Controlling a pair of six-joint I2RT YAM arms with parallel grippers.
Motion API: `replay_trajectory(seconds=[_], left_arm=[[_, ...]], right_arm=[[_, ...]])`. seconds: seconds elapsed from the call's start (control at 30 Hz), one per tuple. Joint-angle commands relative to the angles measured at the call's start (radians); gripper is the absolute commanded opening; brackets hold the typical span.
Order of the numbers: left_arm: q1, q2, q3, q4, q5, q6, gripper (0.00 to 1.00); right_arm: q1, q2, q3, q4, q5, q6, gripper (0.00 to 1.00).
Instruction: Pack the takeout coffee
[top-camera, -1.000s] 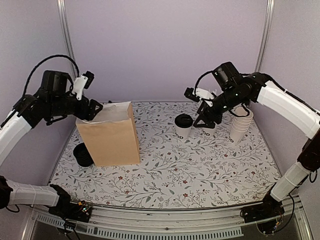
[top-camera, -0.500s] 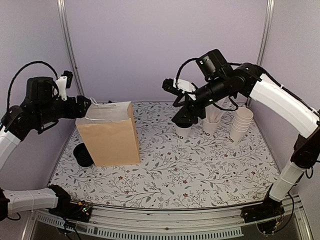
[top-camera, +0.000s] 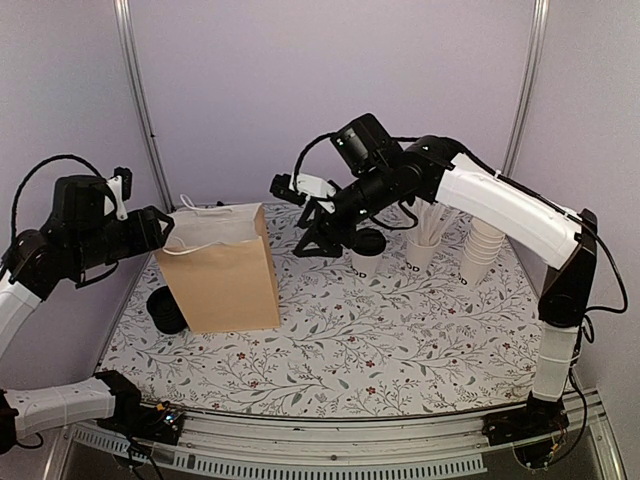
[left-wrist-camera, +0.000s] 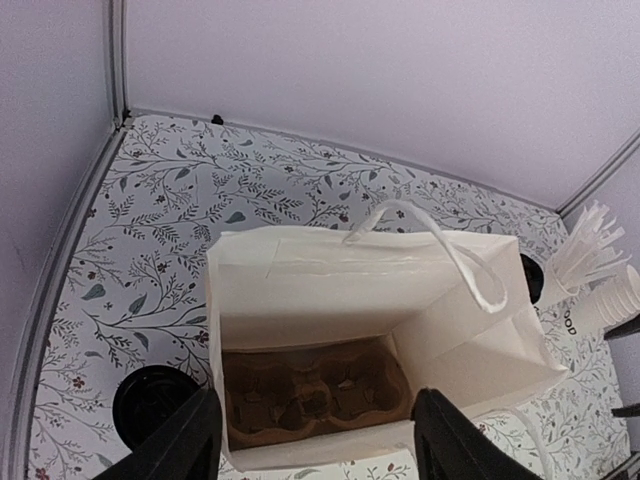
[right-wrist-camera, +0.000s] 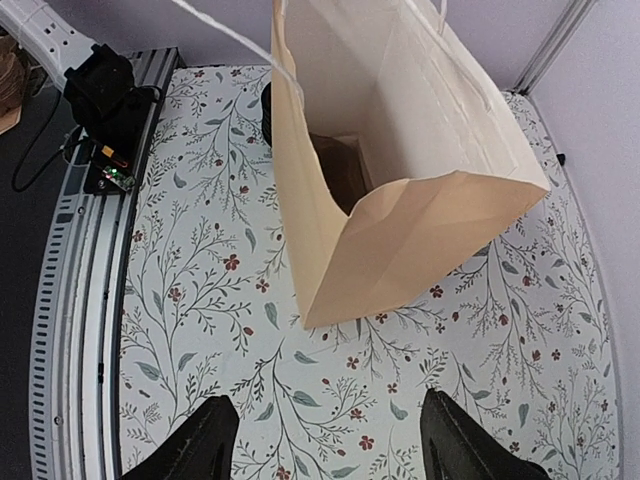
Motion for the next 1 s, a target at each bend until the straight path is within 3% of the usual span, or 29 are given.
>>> replay_trajectory(seconds=[0.0, 0.13, 0.37, 0.6, 0.87, 0.97], left_arm=[[0.014, -0.022, 0.056, -0.072, -0.050, -0.043, 0.66], [0.032, 0.041, 0.063, -0.117, -0.023, -0.046, 0.63], [0.087, 0.090, 0.041, -0.075, -0.006, -0.046, 0.48], [0.117, 0.122, 0.023, -0.034, 0.013, -0.022, 0.28], [0.121, 0.175, 0.016, -0.009, 0.055, -0.020, 0.23], [0.120, 0.173, 0.011, 0.011, 0.102, -0.018, 0.01]], right_arm=[[0.017, -0.022, -0.036, -0.008, -0.009, 0.026, 0.66], [0.016, -0.048, -0.071, -0.002, 0.001, 0.025, 0.66], [0.019, -0.085, -0.132, 0.000, 0.013, 0.028, 0.66], [0.021, -0.137, -0.209, 0.021, 0.030, 0.022, 0.66], [0.021, -0.180, -0.262, 0.036, 0.068, 0.020, 0.66], [0.021, -0.199, -0.286, 0.045, 0.081, 0.017, 0.66]])
